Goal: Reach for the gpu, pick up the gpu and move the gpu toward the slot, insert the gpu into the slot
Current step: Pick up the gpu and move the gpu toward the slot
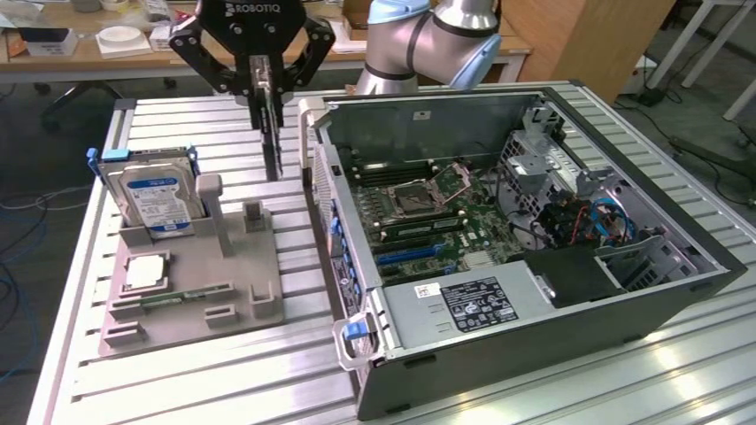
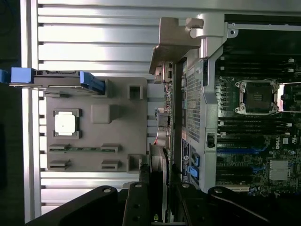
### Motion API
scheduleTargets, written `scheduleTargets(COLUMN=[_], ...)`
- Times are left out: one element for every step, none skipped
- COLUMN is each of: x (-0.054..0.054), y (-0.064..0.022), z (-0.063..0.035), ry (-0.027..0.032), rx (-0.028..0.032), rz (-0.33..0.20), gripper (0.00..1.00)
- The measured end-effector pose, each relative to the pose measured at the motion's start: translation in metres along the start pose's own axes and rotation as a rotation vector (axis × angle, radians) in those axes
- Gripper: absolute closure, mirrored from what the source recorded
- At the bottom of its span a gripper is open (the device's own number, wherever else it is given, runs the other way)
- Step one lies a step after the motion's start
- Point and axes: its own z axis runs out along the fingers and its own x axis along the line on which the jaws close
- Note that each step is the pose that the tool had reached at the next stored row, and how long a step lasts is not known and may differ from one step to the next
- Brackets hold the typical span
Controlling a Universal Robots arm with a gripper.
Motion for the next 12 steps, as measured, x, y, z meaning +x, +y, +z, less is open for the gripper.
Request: scheduleTargets(x=[-0.0026, -0.0039, -0.0042, -0.0042, -0.0042, -0.0042, -0.0042, -0.0043, -0.0043, -0.0043, -0.0043, -0.0043], y=[0.0000, 0.0000, 0.0000, 0.0000, 0.0000, 0.0000, 0.0000, 0.0000, 0.0000, 0.0000, 0.0000, 0.0000], z=[0.0002, 0.0003, 0.0003, 0.0003, 0.0003, 0.0002, 0.0003, 0.0003, 0.0003, 0.0003, 0.0003, 0.0003], ry=[0.0000, 0.0001, 0.0001, 0.0001, 0.0001, 0.0001, 0.0001, 0.0000, 0.0001, 0.0001, 0.0001, 0.0001], rx=[0.0000, 0.0000, 0.0000, 0.0000, 0.0001, 0.0001, 0.0000, 0.0001, 0.0001, 0.0001, 0.0000, 0.0001], rz=[0.000, 0.000, 0.000, 0.000, 0.000, 0.000, 0.000, 0.000, 0.000, 0.000, 0.000, 0.000], gripper=[0.73, 0.73, 0.73, 0.73, 0.73, 0.73, 0.73, 0.73, 0.73, 0.73, 0.73, 0.73])
